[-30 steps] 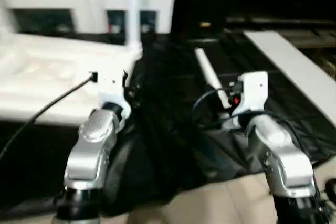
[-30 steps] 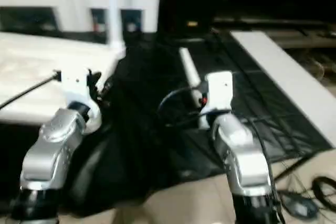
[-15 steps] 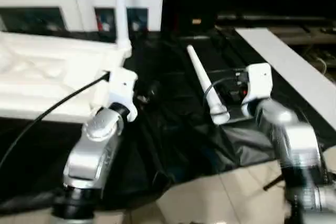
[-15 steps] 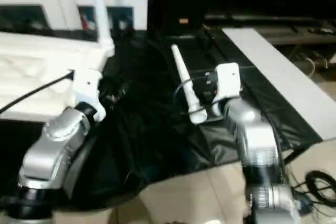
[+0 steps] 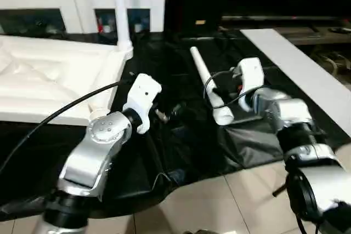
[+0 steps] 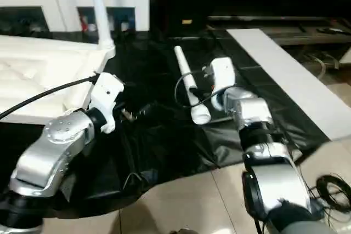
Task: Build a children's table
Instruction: Pick table leg
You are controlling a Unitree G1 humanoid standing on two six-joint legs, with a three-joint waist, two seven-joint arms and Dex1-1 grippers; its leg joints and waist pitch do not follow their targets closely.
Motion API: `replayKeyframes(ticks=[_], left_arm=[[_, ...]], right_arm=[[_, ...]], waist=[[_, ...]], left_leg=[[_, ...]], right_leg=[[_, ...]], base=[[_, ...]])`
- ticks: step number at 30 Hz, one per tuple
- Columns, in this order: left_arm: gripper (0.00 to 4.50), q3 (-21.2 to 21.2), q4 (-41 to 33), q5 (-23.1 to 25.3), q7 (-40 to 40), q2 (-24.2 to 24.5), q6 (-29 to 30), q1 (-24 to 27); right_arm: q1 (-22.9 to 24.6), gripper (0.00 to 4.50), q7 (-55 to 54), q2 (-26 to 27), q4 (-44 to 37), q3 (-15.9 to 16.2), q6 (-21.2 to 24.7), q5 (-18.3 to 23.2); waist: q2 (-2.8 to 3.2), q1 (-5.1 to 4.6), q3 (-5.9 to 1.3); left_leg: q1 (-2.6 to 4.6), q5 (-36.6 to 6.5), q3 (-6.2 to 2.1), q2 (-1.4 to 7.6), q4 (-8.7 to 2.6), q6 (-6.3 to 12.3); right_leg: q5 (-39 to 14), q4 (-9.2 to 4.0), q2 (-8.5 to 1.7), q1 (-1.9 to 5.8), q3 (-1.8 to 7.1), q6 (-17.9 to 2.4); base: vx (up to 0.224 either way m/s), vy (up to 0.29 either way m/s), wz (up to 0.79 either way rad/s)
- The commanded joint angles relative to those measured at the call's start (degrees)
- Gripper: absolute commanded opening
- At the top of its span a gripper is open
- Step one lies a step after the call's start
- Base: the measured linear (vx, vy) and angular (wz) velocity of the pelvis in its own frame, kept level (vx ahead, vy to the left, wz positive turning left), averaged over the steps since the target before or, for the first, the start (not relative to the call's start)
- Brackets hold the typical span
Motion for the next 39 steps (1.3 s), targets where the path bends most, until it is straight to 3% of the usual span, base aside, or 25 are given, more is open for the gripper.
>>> replayKeyframes(ticks=[1,2,4,5,8,9,11,15,19,20,21,24,29,33,38,39], left_arm=[[4.42,-1.64,-2.51,-1.13,-1.56,0.58,3.00,0.87],[4.42,-1.64,-2.51,-1.13,-1.56,0.58,3.00,0.87],[4.42,-2.59,-3.47,-0.62,-2.23,1.40,3.55,1.49],[4.42,-2.75,-3.65,-0.70,-2.37,1.58,3.72,1.69],[4.42,-2.80,-4.21,-1.17,-2.20,1.97,4.67,1.92],[4.42,-2.73,-4.44,-1.28,-2.14,2.13,5.09,1.94],[4.45,-2.54,-4.93,-1.45,-2.17,2.46,5.89,1.88],[4.45,-2.47,-5.11,-1.63,-2.24,2.77,6.27,1.51],[4.45,-2.58,-4.86,-1.46,-2.16,2.92,6.29,1.23],[4.45,-2.64,-4.72,-1.43,-2.13,2.94,6.35,1.02],[4.45,-2.64,-4.72,-1.43,-2.13,2.94,6.35,1.02],[4.45,-2.76,-4.09,-1.57,-2.10,2.66,6.30,0.51],[4.45,-3.00,-3.68,-1.55,-2.14,2.51,6.13,0.26],[4.45,-3.42,-3.49,-1.06,-2.00,2.64,5.79,0.34],[4.45,-3.20,-2.92,-0.16,-0.56,1.87,4.67,-0.05],[4.45,-2.60,-2.25,0.50,0.78,1.19,3.64,-0.44]], right_arm=[[-0.68,4.50,0.97,0.01,3.14,1.33,-0.93,-2.09],[-0.68,4.50,0.97,0.01,3.14,1.33,-0.93,-2.09],[-0.30,4.50,1.05,0.33,4.56,1.61,-1.75,-2.55],[0.06,4.50,1.00,0.51,4.97,1.99,-1.57,-2.90],[-0.01,4.50,0.67,0.75,6.98,2.37,-1.24,-3.72],[-0.24,4.50,0.56,0.80,7.81,2.35,-1.26,-3.87],[-0.86,4.24,0.44,0.85,8.98,1.51,-1.60,-3.63],[-1.55,3.92,0.56,0.56,9.16,0.49,-2.06,-3.05],[-1.88,3.59,1.06,0.53,9.23,-0.18,-1.62,-2.98],[-1.94,3.48,1.25,0.44,9.60,-0.33,-1.71,-3.10],[-1.94,3.48,1.25,0.44,9.60,-0.33,-1.71,-3.10],[-1.64,3.11,1.20,0.36,9.92,-1.02,-1.82,-2.86],[-0.88,2.77,1.15,0.44,9.71,-1.61,-1.54,-2.70],[-0.06,2.64,0.98,0.71,9.30,-2.07,-1.68,-2.58],[2.67,2.63,-0.12,1.28,4.75,-5.11,-6.86,-0.27],[4.11,2.63,0.28,1.67,0.89,-7.55,-8.23,2.30]], waist=[[-0.26,0.68,-4.03],[-0.10,0.73,-4.24],[-0.60,1.06,-4.40],[-0.50,1.34,-4.18],[-0.57,1.57,-3.76],[-0.53,1.46,-3.40],[-0.62,1.40,-3.33],[-0.40,1.43,-3.28],[-0.36,1.44,-3.35],[0.13,1.46,-3.38],[-0.11,1.40,-3.41],[0.30,1.46,-3.49],[0.27,1.44,-3.59],[0.26,1.40,-3.52],[-0.01,1.61,-3.57],[-0.12,1.57,-3.53]], left_leg=[[-0.31,-1.49,0.66,1.53,-4.32,3.24],[-0.27,0.05,0.72,1.47,-4.16,3.64],[-0.15,4.81,0.95,1.41,-3.96,6.16],[-0.11,3.88,1.00,1.54,-4.06,6.72],[0.10,-0.08,1.13,1.82,-4.37,5.10],[0.34,-4.08,1.19,1.98,-4.68,2.74],[0.52,-7.46,1.21,2.00,-4.80,0.76],[0.29,-9.01,1.04,1.87,-4.96,-0.76],[0.13,-9.01,1.04,1.85,-4.94,-0.95],[0.16,-8.91,1.00,1.87,-4.95,-1.10],[0.10,-8.72,1.02,1.88,-4.93,-1.13],[0.15,-8.38,0.99,1.86,-4.91,-1.21],[0.17,-7.52,1.05,1.89,-4.87,-0.89],[0.20,-8.59,1.01,1.93,-4.93,-1.11],[0.17,-8.08,1.04,1.95,-4.93,-0.99],[0.09,-7.89,1.09,1.88,-4.97,-0.76]], right_leg=[[-6.87,-2.87,-3.25,3.64,2.47,-14.49],[-4.56,-2.51,-3.09,3.64,2.48,-14.91],[2.60,-1.85,-2.76,3.60,2.37,-16.51],[1.18,-1.98,-2.92,3.55,2.37,-16.68],[-4.28,-2.51,-3.00,3.43,2.41,-15.76],[-8.80,-3.03,-2.99,3.19,2.37,-14.59],[-12.51,-3.38,-3.06,3.14,2.40,-13.01],[-14.77,-3.60,-2.99,3.13,2.39,-10.58],[-14.71,-3.62,-2.96,3.17,2.35,-10.28],[-14.28,-3.55,-2.94,3.14,2.32,-10.41],[-13.72,-3.52,-2.89,3.18,2.30,-10.56],[-12.18,-3.32,-2.83,3.23,2.29,-11.24],[-9.80,-3.12,-2.80,3.34,2.27,-12.35],[-11.25,-3.27,-2.83,3.33,2.24,-12.17],[-11.12,-3.31,-2.89,3.42,2.28,-11.34],[-10.94,-3.41,-2.79,3.49,2.31,-11.20]], base=[[0.056,-0.014,0.02],[0.070,-0.001,0.04],[0.063,0.001,0.02],[0.000,0.000,0.00],[0.000,0.000,0.00],[0.000,0.000,0.00],[0.000,0.000,0.00],[0.000,0.000,0.00],[0.000,0.000,0.00],[0.000,0.000,0.00],[0.000,0.000,0.00],[0.000,0.000,0.00],[0.000,0.000,0.00],[0.000,0.000,0.00],[0.000,0.000,0.00],[0.000,0.000,0.00]])
